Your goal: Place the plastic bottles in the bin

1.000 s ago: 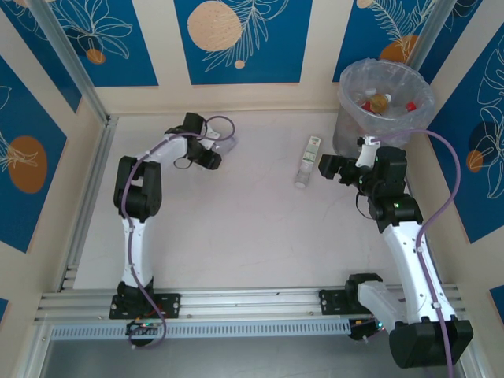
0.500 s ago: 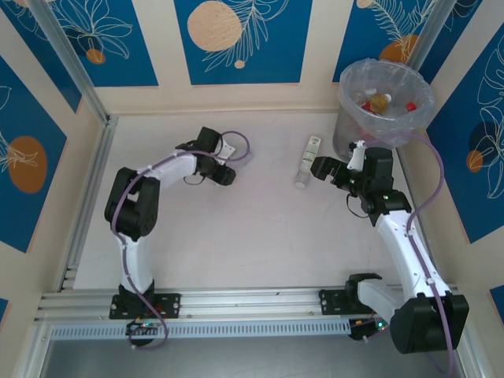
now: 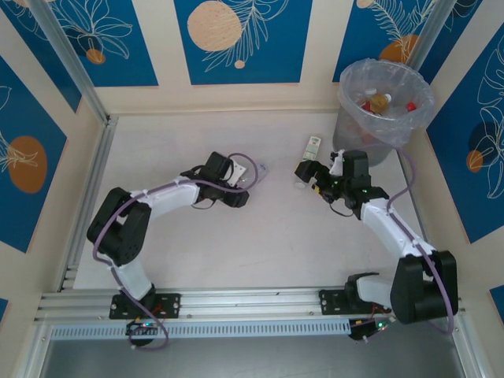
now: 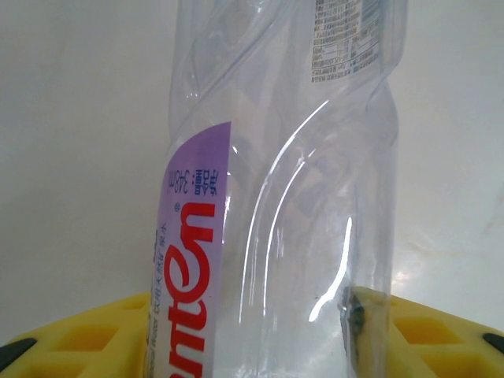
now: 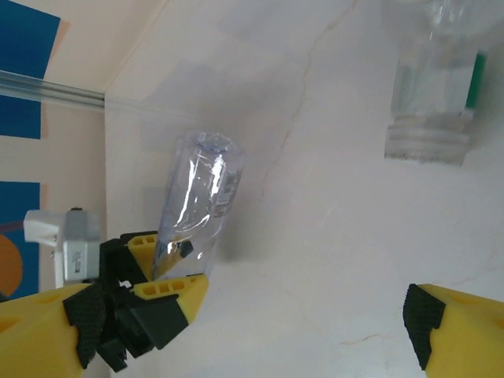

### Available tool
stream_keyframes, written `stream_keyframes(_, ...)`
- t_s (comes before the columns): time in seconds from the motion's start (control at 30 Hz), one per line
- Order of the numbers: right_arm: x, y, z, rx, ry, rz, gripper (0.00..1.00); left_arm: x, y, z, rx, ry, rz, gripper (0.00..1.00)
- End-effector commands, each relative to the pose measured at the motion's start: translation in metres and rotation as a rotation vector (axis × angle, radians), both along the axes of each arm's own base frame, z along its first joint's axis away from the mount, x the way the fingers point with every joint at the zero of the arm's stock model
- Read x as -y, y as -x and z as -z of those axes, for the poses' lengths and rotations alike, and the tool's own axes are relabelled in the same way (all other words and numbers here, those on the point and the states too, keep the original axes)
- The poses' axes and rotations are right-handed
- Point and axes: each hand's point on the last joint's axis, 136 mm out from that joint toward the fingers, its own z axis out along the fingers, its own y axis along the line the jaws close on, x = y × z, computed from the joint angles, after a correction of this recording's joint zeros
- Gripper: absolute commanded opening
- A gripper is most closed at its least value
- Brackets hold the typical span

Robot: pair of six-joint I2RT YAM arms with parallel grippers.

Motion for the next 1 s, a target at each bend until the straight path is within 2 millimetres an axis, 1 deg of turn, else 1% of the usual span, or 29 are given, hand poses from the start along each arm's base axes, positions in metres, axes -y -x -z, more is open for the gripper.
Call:
stream_keyframes(0.0,-0.020,-0.005,-0.004,-0.037,-0.133,-0.030,1.00,0.025,0.003,-0.028,0.016,0.185,-0.017,0.51)
stream_keyframes(0.1,-0.029,-0.008,-0.004,-0.036,-0.163,-0.058,1.00,0.037,0.013,-0.035,0.000,0.254,0.013,0.51)
stream_keyframes(0.23,-0.044,-0.012,-0.012,-0.017,-0.235,-0.120,0.99,0.050,0.027,-0.042,-0.003,0.296,0.073,0.51)
stream_keyframes(0.47,-0.050,-0.023,-0.016,0.043,-0.223,-0.158,0.99,0.072,0.041,-0.056,-0.024,0.383,0.158,0.51)
stream_keyframes(0.57,-0.052,-0.024,-0.014,0.049,-0.193,-0.191,0.99,0.080,0.045,-0.061,-0.040,0.422,0.190,0.51)
stream_keyframes(0.77,-0.061,-0.022,-0.018,0.066,-0.208,-0.267,1.00,0.089,0.049,-0.067,-0.057,0.454,0.228,0.51)
stream_keyframes(0.97,-0.070,-0.023,-0.014,0.053,-0.217,-0.299,0.97,0.096,0.049,-0.066,-0.068,0.460,0.243,0.51)
